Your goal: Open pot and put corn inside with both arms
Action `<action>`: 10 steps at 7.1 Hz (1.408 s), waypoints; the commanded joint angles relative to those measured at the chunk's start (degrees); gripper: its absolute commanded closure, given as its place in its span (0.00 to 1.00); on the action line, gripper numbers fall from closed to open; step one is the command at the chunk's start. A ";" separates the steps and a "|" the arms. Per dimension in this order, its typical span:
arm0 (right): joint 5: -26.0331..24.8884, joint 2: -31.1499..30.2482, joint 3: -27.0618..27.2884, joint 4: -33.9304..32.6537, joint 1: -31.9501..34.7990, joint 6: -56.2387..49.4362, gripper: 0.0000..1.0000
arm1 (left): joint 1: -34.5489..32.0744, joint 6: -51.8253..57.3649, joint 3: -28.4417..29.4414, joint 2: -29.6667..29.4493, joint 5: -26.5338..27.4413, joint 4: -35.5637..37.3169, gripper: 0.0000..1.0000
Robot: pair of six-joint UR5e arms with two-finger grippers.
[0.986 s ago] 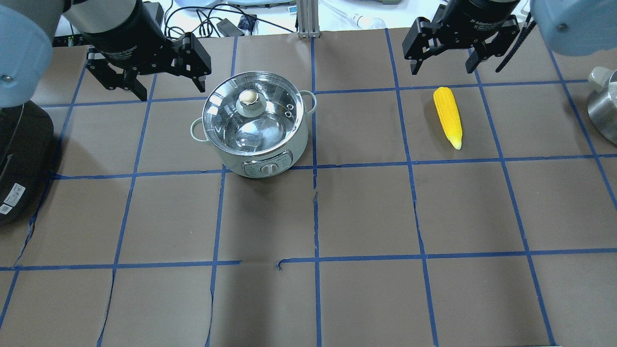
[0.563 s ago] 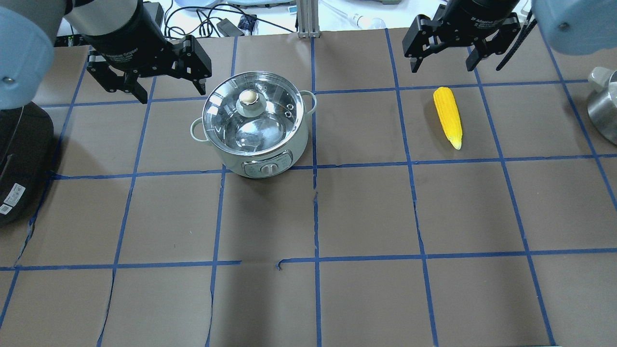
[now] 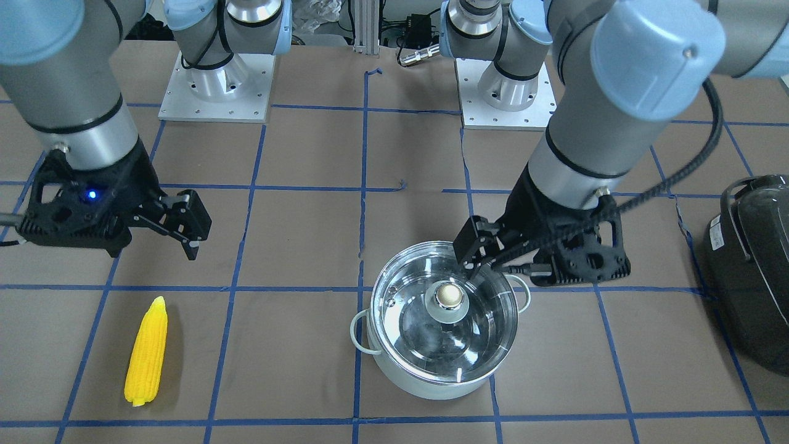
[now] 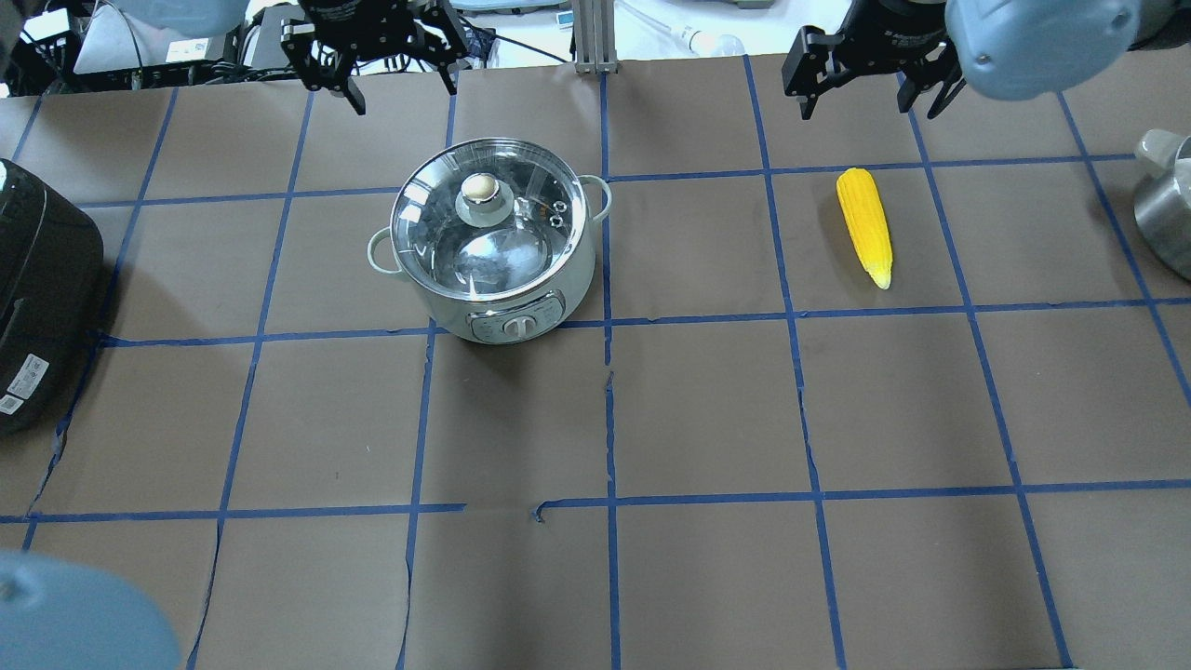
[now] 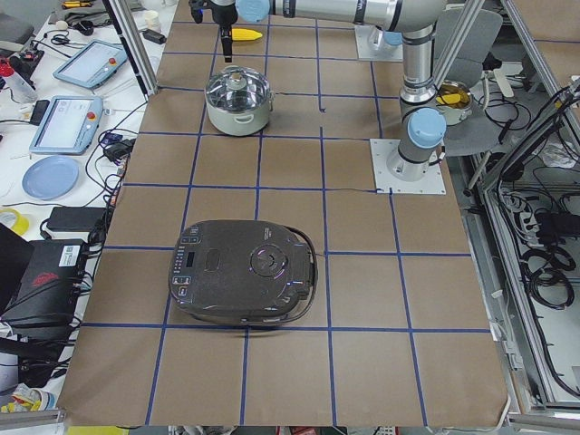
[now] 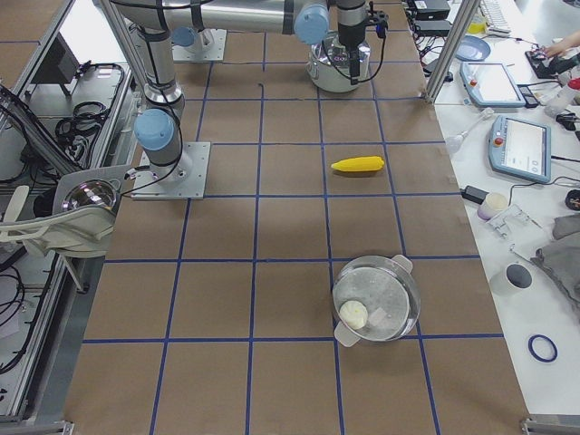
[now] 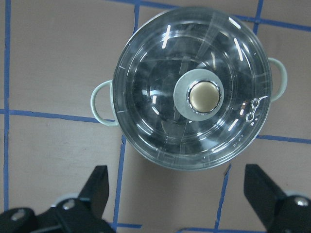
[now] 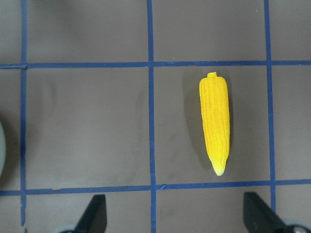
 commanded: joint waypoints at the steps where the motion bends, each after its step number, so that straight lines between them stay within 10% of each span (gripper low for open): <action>1: -0.51 9.21 -0.78 -3.87 -3.48 -3.51 0.00 | -1.95 0.11 4.46 -8.90 0.68 1.38 0.00; 5: -0.51 22.06 -0.69 -18.69 -9.90 -15.02 0.02 | -3.01 2.75 -4.51 -8.41 0.68 3.69 0.00; 10: 2.57 22.53 1.33 -19.80 -10.18 -15.23 0.01 | -3.36 3.02 -4.42 -7.17 0.51 -1.34 0.10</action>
